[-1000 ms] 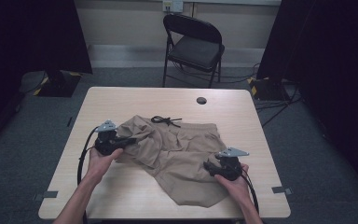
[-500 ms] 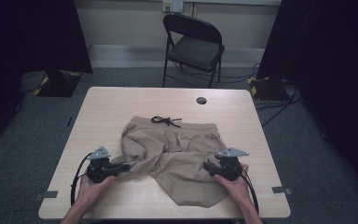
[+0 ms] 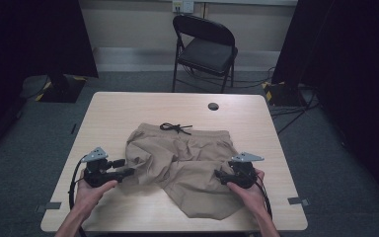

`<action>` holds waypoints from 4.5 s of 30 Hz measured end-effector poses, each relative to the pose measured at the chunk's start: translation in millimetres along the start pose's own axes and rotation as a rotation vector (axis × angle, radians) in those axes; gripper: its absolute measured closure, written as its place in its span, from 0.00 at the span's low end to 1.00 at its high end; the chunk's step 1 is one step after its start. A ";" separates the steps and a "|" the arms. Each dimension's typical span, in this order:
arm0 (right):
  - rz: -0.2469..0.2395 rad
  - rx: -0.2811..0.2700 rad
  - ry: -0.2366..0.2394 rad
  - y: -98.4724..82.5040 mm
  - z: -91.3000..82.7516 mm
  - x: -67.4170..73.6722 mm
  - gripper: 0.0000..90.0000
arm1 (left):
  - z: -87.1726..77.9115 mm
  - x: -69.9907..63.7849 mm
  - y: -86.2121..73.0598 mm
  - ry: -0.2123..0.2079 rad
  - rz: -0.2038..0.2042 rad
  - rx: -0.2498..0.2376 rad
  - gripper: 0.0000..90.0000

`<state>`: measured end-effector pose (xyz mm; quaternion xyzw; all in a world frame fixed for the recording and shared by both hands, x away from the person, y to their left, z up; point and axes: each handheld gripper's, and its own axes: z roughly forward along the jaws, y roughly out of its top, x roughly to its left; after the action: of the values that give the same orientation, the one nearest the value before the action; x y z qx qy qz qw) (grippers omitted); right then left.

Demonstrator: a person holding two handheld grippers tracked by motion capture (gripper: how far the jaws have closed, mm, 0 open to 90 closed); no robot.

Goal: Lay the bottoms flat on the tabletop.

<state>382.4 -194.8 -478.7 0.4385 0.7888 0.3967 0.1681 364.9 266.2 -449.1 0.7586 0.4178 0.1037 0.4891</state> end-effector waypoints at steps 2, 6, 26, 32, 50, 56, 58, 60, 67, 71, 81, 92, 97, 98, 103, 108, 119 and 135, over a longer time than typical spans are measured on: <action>0.006 -0.008 0.003 4.2 -2.6 -0.5 0.33 | -1.0 0.0 9.5 -0.002 0.006 -0.025 0.38; 0.012 -0.036 -0.012 20.5 -1.4 -5.4 0.34 | 3.9 1.6 28.1 -0.006 0.006 -0.056 0.35; -0.032 0.063 -0.061 17.7 47.2 -7.1 0.41 | 84.0 17.7 -2.3 -0.034 -0.046 0.157 0.76; -0.044 0.027 -0.068 3.5 36.6 0.8 0.41 | 72.3 4.3 -16.2 -0.056 -0.026 0.139 0.73; -0.087 0.071 -0.013 -20.1 2.9 17.2 0.41 | 36.1 -27.9 -39.9 -0.104 -0.010 0.205 0.66; -0.021 0.061 0.018 -9.2 -3.8 5.6 0.42 | 25.4 -17.4 -21.7 -0.105 -0.031 0.141 0.60; -0.003 0.029 0.012 -0.4 -9.0 -2.1 0.42 | 20.3 -10.0 -11.5 -0.098 -0.042 0.107 0.60; 0.012 -0.003 -0.003 9.7 -12.3 -10.3 0.43 | 16.3 -0.6 -2.4 -0.082 -0.056 0.077 0.60; 0.068 -0.008 -0.058 25.1 -2.5 -40.0 0.40 | 21.6 39.8 6.0 -0.011 -0.138 0.048 0.59; 0.096 0.042 -0.052 19.6 12.7 -50.6 0.39 | 36.1 52.4 -2.3 0.009 -0.154 0.115 0.53; 0.094 0.060 -0.038 15.4 29.6 -46.9 0.59 | 50.2 56.2 -8.4 0.027 -0.176 0.149 0.54; 0.118 0.035 -0.055 11.3 32.9 -41.2 0.87 | 61.3 46.4 -10.0 -0.020 -0.156 0.157 0.83; 0.163 0.001 -0.011 6.9 27.8 -43.2 0.98 | 56.1 46.9 -8.6 -0.022 -0.163 0.124 0.96; 0.166 -0.011 -0.004 8.3 25.4 -43.2 0.98 | 54.2 46.0 -6.9 -0.027 -0.155 0.123 0.97; 0.157 -0.068 0.012 19.3 10.6 -40.0 0.99 | 41.5 40.4 1.9 -0.045 -0.144 0.064 0.97; 0.149 -0.137 0.026 31.0 -8.8 -33.1 0.99 | 24.2 31.4 8.9 -0.045 -0.127 0.019 0.97; 0.111 -0.270 0.019 65.4 -48.3 -28.7 0.99 | -6.1 18.4 56.3 -0.052 -0.047 -0.122 0.97; 0.040 -0.421 0.008 139.7 -90.5 -24.5 0.99 | -44.3 11.5 113.1 -0.039 0.026 -0.262 0.98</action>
<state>418.6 -216.3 -315.8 0.4076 0.6804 0.5576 0.2450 407.3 284.1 -336.1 0.6954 0.3810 0.1491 0.5908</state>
